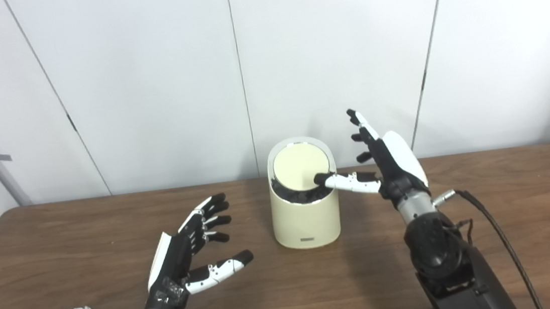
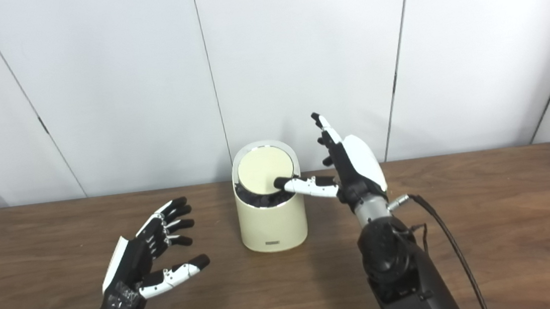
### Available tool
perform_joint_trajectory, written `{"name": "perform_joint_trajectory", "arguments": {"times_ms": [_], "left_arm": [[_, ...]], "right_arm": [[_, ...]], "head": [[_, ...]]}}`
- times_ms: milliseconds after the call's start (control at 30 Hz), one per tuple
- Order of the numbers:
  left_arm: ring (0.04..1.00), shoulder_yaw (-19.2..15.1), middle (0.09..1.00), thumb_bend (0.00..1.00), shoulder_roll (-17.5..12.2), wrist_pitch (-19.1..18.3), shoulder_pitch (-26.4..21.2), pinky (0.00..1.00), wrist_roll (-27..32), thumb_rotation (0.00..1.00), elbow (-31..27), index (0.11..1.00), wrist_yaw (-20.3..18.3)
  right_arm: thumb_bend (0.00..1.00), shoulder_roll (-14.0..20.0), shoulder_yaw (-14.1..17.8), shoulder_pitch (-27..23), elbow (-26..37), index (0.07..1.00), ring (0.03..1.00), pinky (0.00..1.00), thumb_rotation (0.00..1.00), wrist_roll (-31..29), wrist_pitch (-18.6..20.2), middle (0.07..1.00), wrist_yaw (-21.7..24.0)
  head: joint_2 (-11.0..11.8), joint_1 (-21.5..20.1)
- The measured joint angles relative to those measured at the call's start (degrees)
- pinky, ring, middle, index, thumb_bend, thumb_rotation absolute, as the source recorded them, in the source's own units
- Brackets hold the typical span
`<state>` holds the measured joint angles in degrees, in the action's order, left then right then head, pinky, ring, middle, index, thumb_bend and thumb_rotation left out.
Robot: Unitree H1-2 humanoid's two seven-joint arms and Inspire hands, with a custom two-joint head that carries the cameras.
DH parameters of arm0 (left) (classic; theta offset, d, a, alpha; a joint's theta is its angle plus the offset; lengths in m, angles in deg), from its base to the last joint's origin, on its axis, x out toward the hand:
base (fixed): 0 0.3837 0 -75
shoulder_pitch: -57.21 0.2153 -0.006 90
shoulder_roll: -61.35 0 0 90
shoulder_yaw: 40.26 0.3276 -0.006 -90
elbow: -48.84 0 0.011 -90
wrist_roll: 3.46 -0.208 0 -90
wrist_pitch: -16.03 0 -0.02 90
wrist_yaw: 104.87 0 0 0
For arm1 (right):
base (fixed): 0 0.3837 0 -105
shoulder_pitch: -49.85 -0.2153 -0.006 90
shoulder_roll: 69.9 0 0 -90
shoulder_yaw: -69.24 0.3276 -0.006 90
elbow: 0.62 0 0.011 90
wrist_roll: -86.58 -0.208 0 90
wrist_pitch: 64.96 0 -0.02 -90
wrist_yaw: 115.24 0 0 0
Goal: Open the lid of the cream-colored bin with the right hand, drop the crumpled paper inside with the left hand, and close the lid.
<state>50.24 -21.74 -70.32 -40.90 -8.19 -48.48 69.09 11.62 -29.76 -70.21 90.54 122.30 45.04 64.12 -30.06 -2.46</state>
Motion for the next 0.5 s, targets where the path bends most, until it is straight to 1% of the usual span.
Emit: {"name": "perform_joint_trajectory", "arguments": {"times_ms": [133,200,500], "left_arm": [[0.791,0.14,0.858,0.75,0.02,-0.03,0.14,0.66,-0.04,0.16,-0.02,0.884,0.0],[0.792,0.17,0.859,0.75,0.04,-0.06,0.34,0.67,-0.06,0.16,-0.14,0.885,0.0],[0.789,0.24,0.856,0.75,0.1,-0.41,0.77,0.67,-1.22,0.16,-0.23,0.884,0.07]], "right_arm": [[0.83,0.07,-0.46,-1.57,-2.25,0.97,0.875,0.67,0.52,0.6,0.51,0.947,-0.01],[0.83,0.08,-0.77,-2.07,-3.01,0.968,0.877,0.68,0.53,0.83,0.99,0.95,-0.01],[0.82,-0.19,-2.77,-4.72,-5.64,0.947,0.839,0.64,0.46,2.04,1.97,0.922,-0.47]], "head": [[0.0,0.18],[-0.26,0.35],[-0.44,0.53]]}}
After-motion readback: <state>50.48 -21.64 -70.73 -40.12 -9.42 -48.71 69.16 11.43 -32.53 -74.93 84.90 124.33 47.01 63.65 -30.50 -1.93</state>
